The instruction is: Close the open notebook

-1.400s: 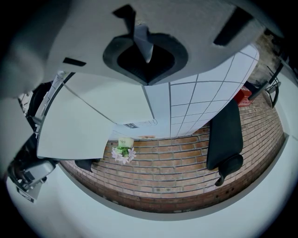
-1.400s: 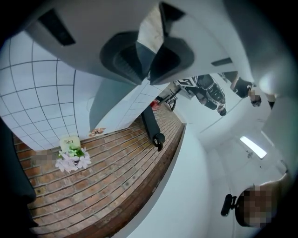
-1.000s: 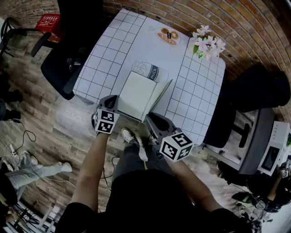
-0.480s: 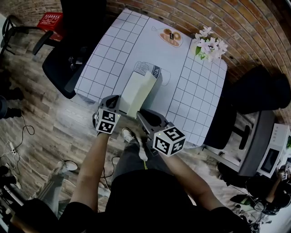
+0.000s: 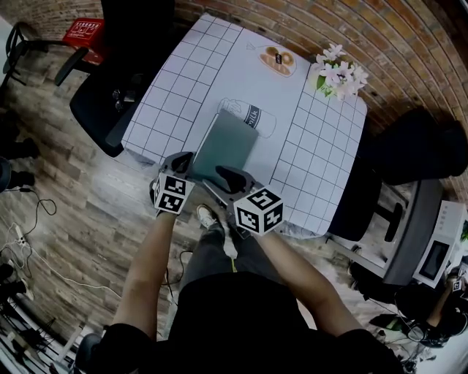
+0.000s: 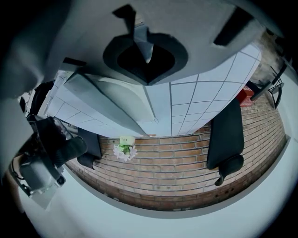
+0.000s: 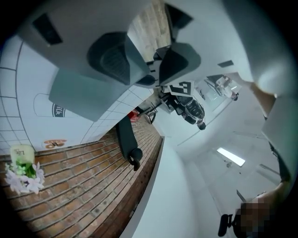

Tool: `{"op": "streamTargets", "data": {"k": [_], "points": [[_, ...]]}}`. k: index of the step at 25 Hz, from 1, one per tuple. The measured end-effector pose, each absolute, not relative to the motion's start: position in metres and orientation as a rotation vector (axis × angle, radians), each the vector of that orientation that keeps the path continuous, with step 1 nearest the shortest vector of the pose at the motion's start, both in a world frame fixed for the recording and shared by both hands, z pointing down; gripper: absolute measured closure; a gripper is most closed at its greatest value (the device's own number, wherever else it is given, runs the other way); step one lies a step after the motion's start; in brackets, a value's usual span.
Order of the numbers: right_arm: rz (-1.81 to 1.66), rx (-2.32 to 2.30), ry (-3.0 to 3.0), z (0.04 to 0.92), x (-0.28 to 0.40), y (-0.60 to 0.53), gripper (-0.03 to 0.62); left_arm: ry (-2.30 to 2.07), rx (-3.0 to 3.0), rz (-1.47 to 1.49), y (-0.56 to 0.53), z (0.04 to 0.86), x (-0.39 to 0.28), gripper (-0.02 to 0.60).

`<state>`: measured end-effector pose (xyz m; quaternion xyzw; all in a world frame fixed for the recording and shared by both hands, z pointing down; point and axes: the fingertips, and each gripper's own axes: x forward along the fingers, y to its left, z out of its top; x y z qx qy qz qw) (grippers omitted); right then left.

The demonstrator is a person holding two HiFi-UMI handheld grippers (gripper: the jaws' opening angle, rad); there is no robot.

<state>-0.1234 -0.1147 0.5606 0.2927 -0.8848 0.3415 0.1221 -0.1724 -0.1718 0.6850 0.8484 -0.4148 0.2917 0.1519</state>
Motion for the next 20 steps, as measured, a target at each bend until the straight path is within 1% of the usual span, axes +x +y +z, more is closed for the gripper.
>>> {"op": "streamTargets", "data": {"k": [13, 20], "points": [[1.007, 0.913, -2.526, 0.569, -0.100, -0.108, 0.402, -1.282, 2.346, 0.808, -0.166, 0.674, -0.200, 0.557], [1.006, 0.920, -2.527, 0.565, -0.089, -0.106, 0.402, -1.322, 2.332, 0.811, -0.159, 0.661, -0.202, 0.557]]}}
